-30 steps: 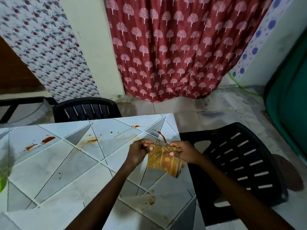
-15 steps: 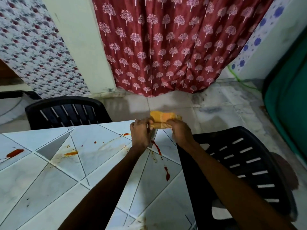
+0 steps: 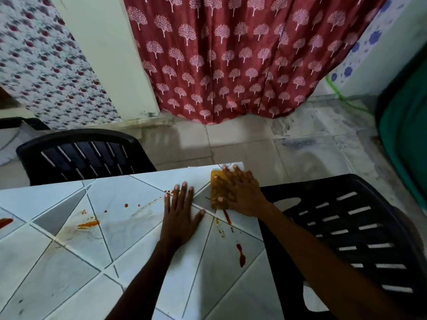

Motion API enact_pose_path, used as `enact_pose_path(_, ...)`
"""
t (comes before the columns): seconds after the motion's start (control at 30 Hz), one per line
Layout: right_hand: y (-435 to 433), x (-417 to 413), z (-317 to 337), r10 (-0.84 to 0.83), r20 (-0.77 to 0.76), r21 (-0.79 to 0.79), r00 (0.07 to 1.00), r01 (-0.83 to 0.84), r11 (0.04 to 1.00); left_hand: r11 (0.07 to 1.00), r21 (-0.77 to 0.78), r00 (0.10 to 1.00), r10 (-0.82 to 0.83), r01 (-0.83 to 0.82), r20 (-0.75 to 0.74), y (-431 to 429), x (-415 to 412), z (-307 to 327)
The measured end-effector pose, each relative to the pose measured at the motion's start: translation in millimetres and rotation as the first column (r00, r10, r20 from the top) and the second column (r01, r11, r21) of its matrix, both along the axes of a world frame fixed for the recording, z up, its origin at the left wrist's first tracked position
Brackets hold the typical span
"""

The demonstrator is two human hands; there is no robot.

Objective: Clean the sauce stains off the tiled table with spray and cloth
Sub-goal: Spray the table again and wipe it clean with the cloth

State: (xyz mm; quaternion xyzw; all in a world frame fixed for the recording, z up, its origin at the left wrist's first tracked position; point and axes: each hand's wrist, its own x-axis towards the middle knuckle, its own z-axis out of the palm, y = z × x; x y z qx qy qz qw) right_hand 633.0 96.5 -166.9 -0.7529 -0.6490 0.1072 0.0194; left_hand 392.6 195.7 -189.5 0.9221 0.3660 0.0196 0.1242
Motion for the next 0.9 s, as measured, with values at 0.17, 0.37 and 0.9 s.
enact_pose_path(0.17,46.3,10.8,-9.4,-0.383,-0.038,0.013,0.923,0.384,0.923,0.999,0.049,1.0,0.002,-0.002,0.008,-3.6,1.2,-2.0)
enact_pose_path(0.37,64.2,-16.6,-13.0,-0.436,0.02,0.116,0.9,0.431,0.895,0.998,0.059,1.0,-0.005,0.006,-0.011,-2.2,-1.3,-2.9)
enact_pose_path(0.9,49.0,-49.3,-18.3,-0.418,0.026,0.156,0.908,0.409,0.899,0.996,0.089,0.999,0.028,-0.026,-0.021,-4.0,1.3,3.4)
